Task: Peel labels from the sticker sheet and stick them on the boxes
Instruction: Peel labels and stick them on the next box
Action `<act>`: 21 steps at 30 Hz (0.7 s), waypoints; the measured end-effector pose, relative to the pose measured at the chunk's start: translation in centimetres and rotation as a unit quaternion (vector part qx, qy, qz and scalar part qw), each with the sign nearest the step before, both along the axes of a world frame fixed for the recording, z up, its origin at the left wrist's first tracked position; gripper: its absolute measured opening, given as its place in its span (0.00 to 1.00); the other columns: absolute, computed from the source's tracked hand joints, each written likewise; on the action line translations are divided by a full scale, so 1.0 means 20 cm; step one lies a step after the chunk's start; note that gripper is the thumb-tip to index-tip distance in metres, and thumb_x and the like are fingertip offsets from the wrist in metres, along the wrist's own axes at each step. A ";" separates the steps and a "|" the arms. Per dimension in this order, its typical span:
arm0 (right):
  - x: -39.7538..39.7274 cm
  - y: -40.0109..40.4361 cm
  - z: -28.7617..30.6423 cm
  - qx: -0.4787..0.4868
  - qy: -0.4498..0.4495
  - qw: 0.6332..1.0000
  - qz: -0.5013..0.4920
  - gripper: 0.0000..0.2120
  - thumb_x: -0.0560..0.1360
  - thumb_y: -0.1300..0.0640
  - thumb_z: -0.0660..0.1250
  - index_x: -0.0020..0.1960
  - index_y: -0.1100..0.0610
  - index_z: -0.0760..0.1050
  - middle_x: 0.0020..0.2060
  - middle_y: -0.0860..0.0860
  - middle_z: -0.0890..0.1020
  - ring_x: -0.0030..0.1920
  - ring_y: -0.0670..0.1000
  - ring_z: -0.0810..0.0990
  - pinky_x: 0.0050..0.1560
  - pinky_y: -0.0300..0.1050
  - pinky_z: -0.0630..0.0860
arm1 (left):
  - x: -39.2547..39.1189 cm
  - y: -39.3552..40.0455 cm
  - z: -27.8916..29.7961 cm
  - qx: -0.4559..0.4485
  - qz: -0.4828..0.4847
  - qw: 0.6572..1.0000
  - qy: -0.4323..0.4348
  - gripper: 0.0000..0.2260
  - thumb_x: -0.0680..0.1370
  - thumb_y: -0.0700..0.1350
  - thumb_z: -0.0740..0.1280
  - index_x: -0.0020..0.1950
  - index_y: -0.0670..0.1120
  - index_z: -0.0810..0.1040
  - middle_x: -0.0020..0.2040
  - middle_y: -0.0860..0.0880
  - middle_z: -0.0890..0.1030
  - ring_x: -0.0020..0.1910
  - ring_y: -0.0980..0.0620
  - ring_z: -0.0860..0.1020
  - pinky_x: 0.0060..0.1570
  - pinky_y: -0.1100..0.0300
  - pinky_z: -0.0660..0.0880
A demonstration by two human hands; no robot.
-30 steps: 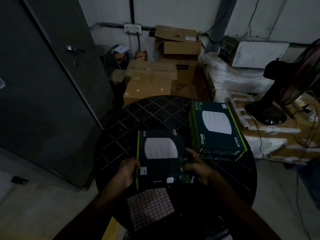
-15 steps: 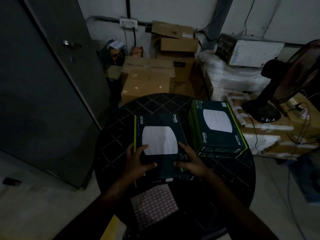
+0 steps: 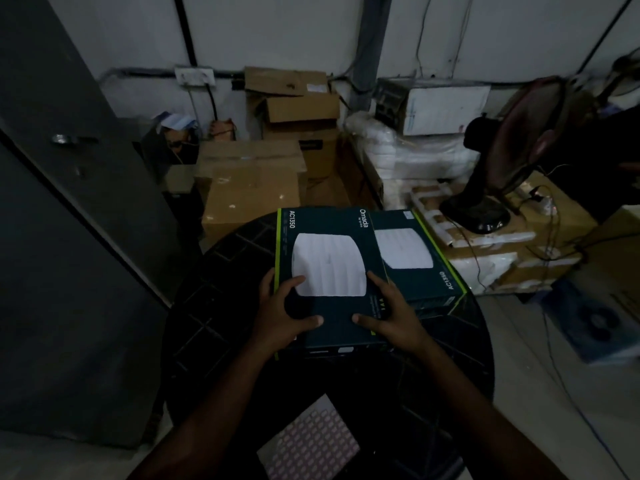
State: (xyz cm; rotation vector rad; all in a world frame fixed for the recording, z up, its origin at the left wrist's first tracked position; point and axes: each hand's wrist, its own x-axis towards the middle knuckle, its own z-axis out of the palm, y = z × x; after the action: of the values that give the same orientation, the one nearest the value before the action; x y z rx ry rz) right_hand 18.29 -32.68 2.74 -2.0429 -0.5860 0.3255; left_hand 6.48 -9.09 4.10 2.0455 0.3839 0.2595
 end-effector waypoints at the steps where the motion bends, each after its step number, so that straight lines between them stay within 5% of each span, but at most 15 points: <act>1: 0.06 -0.03 0.01 -0.002 -0.002 1.000 -0.005 0.48 0.61 0.30 0.76 0.76 0.35 0.60 0.75 0.46 0.66 0.76 0.49 0.65 0.73 0.58 0.69 | 0.06 -0.03 0.00 0.002 -0.002 1.000 -0.006 0.35 0.63 0.49 0.83 0.68 0.58 0.73 0.78 0.54 0.48 0.76 0.52 0.57 0.67 0.62 0.61; 12: 0.85 -0.47 0.07 0.000 -0.005 1.000 -0.022 0.49 0.58 0.35 0.82 0.75 0.41 0.67 0.69 0.43 0.73 0.67 0.44 0.73 0.67 0.46 0.73 | 0.93 -0.48 -0.01 -0.003 -0.006 1.000 0.008 0.36 0.63 0.50 0.83 0.68 0.58 0.73 0.78 0.54 0.48 0.76 0.51 0.57 0.68 0.62 0.60; 17: 1.17 -0.57 0.02 -0.043 0.014 0.999 -0.009 0.47 0.59 0.48 0.85 0.74 0.46 0.70 0.67 0.45 0.73 0.64 0.43 0.72 0.53 0.17 0.65 | 1.19 -0.62 -0.10 0.001 0.021 0.999 0.030 0.35 0.64 0.50 0.82 0.68 0.57 0.73 0.78 0.51 0.49 0.76 0.49 0.56 0.68 0.62 0.59; 21: 1.31 -0.58 -0.03 -0.061 0.025 0.998 0.001 0.50 0.57 0.44 0.86 0.75 0.45 0.68 0.70 0.47 0.73 0.67 0.45 0.72 0.63 0.31 0.67 | 1.30 -0.66 -0.18 0.006 0.036 0.999 0.038 0.35 0.64 0.51 0.82 0.68 0.58 0.73 0.77 0.52 0.50 0.76 0.49 0.57 0.68 0.62 0.60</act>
State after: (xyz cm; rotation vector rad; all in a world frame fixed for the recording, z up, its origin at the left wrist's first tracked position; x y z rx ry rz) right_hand 44.44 -44.34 2.16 -2.1456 -0.5504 0.4213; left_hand 32.45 -22.26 0.54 2.0606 0.5052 0.2285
